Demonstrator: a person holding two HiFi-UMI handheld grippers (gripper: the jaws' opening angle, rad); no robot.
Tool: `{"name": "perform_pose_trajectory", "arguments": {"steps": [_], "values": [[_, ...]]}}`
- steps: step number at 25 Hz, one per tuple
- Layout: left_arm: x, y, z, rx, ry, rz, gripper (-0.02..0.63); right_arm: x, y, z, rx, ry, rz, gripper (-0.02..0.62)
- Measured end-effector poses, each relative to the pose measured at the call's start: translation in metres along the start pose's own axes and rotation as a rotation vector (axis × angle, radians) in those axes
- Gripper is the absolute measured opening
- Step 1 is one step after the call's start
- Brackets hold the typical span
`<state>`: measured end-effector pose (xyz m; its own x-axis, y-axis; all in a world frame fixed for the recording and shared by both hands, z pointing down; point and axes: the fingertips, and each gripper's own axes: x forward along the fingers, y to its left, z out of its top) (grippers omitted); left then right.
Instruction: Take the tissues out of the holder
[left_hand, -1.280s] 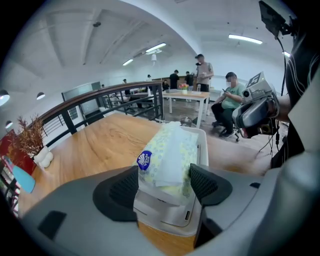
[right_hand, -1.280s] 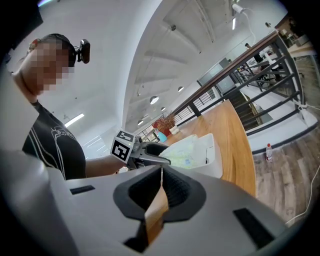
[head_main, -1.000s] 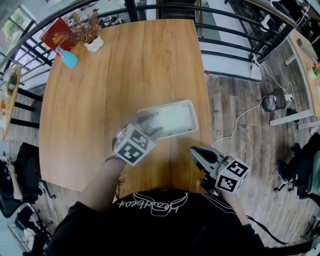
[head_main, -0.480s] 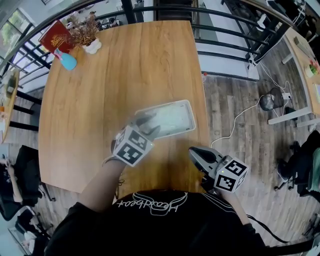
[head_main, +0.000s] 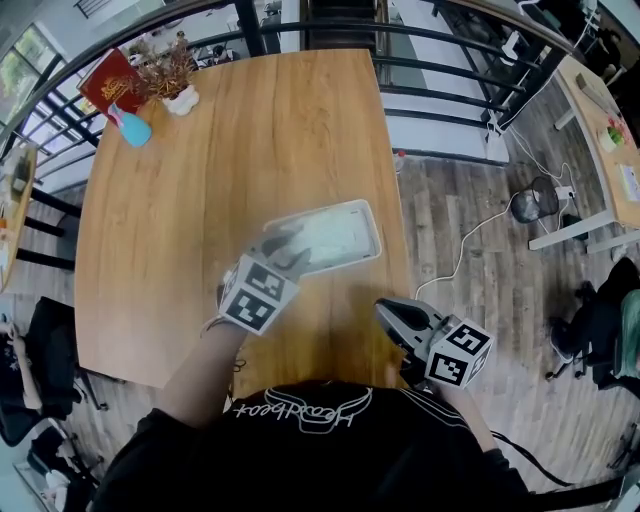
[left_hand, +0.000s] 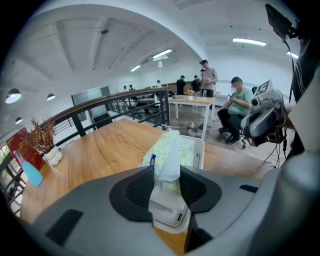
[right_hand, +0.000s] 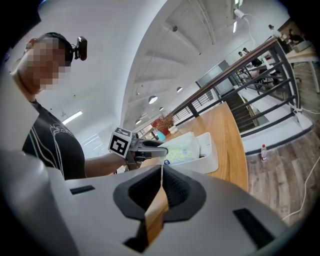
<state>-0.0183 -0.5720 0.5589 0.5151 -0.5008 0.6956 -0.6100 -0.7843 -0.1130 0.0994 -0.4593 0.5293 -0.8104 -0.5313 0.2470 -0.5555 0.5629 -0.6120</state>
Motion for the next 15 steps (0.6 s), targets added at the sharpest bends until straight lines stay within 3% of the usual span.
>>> {"name": "perform_pose_trajectory", "arguments": {"steps": [15], "values": [[-0.073, -0.035, 0.044, -0.081, -0.230, 0.075, 0.144, -0.050, 0.048, -0.012, -0.104, -0.003, -0.011, 0.020]]}}
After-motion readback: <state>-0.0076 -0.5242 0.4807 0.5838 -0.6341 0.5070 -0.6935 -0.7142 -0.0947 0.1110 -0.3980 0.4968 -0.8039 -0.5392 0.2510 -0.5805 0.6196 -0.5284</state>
